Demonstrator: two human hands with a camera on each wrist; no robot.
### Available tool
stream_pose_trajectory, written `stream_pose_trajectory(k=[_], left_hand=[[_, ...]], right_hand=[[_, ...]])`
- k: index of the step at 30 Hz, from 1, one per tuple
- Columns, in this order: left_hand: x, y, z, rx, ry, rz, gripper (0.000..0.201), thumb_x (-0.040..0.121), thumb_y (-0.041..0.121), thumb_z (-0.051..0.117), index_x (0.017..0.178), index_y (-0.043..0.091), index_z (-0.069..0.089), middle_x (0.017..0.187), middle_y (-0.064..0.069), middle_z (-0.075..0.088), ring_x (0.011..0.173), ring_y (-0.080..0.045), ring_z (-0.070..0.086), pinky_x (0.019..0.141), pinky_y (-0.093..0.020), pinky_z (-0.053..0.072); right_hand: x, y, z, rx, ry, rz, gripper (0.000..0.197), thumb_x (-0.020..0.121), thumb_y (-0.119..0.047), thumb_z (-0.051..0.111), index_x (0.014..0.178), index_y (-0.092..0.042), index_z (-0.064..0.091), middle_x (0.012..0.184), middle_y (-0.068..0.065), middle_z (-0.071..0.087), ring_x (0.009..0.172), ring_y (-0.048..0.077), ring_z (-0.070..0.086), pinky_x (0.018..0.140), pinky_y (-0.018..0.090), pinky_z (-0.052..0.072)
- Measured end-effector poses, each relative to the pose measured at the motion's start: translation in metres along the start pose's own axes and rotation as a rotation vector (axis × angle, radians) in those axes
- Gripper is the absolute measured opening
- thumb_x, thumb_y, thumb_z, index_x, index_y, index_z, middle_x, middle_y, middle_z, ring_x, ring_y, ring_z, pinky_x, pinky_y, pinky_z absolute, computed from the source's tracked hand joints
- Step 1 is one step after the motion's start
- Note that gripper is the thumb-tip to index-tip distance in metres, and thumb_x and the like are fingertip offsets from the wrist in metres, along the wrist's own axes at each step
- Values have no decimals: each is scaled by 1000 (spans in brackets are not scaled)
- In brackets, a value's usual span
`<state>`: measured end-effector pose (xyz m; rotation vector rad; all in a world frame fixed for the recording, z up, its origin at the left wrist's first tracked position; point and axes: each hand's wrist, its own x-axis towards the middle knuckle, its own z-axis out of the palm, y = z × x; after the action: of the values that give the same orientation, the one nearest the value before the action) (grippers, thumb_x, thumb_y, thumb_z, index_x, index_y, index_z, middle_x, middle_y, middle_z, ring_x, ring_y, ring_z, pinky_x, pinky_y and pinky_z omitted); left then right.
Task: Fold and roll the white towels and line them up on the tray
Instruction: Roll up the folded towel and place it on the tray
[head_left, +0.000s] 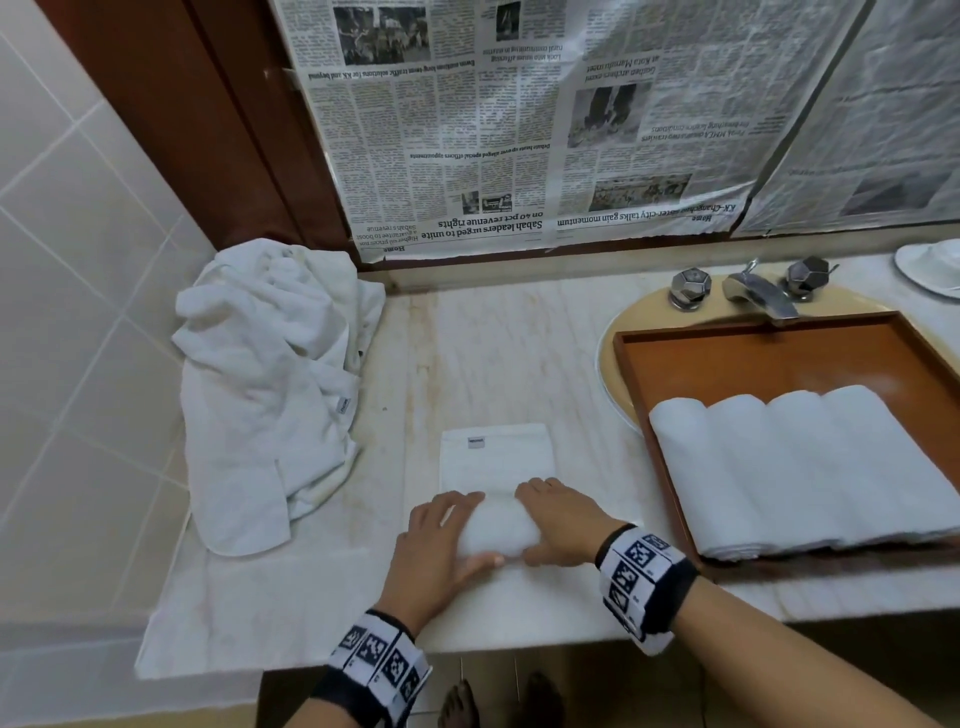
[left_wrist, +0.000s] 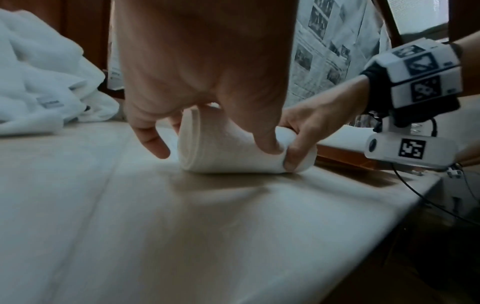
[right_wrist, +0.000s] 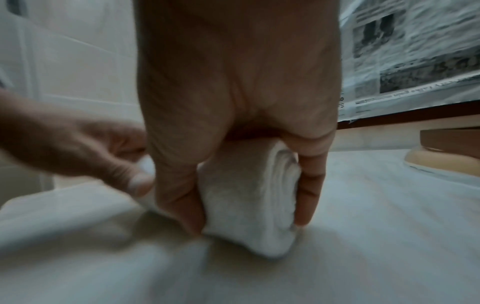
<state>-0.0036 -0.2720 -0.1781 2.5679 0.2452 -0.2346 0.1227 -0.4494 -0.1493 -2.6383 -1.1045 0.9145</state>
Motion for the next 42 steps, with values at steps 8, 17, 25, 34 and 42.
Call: stream_pose_trajectory(k=[8, 17, 25, 34, 42], left_hand=[[43, -14, -26, -184, -317, -69, 89, 58, 85, 62, 134, 40, 52, 127, 4, 48, 120, -18, 48, 103, -39, 43], [18, 9, -17, 154, -173, -27, 100, 68, 86, 56, 151, 37, 28, 146, 7, 31, 133, -21, 28, 101, -40, 38], [28, 1, -21, 5, -285, -44, 89, 65, 86, 63, 142, 48, 38, 129, 11, 48, 120, -15, 43, 97, -39, 43], [21, -6, -11, -218, -50, 23, 96, 62, 87, 65, 140, 39, 37, 138, 13, 34, 122, -9, 40, 100, -33, 43], [20, -15, -8, -229, -70, 8, 79, 68, 91, 52, 132, 47, 44, 127, 15, 46, 117, -7, 49, 99, -37, 46]], right_hand=[[-22, 5, 37, -206, 399, -96, 78, 66, -47, 70, 133, -10, 52, 120, 5, 58, 103, 27, 61, 84, 38, 53], [3, 17, 8, 96, 119, -74, 62, 81, -48, 72, 131, -19, 51, 121, 0, 49, 114, 21, 44, 92, 36, 40], [-17, 18, 13, 50, 205, -38, 73, 80, -57, 67, 139, -19, 47, 132, 0, 51, 118, 23, 50, 95, 34, 41], [-18, 8, 31, -64, 378, -41, 69, 86, -56, 61, 136, -11, 46, 128, 6, 51, 117, 27, 50, 91, 39, 47], [-16, 11, 8, 289, 129, 63, 84, 84, -60, 66, 150, -19, 34, 143, 0, 43, 132, 24, 39, 106, 35, 35]])
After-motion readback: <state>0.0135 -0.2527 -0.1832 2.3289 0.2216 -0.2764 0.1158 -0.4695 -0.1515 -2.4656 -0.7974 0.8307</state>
